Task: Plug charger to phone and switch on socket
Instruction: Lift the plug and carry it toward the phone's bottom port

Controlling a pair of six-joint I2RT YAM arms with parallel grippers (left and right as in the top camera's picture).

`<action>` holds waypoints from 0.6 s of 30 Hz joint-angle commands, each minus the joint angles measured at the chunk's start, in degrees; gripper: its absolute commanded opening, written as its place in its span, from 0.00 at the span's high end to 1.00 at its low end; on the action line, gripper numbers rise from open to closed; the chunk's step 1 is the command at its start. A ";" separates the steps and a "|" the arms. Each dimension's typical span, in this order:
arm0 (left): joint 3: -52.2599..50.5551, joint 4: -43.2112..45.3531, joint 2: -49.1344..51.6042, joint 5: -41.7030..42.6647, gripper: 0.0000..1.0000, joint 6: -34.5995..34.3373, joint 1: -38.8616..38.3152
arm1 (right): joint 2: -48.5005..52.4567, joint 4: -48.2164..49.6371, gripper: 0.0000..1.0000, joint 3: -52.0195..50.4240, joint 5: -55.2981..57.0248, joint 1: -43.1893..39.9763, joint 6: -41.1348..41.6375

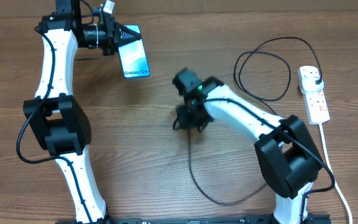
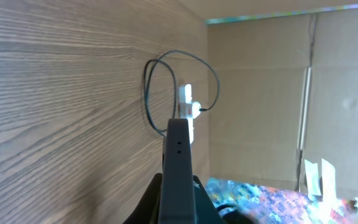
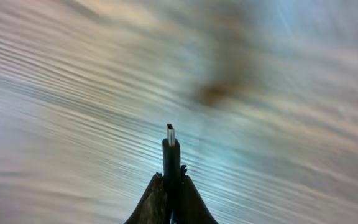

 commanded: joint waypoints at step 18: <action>1.27 11.93 -0.33 10.45 0.96 -14.12 -0.26 | -0.15 16.61 0.96 4.98 -56.06 -13.07 -0.02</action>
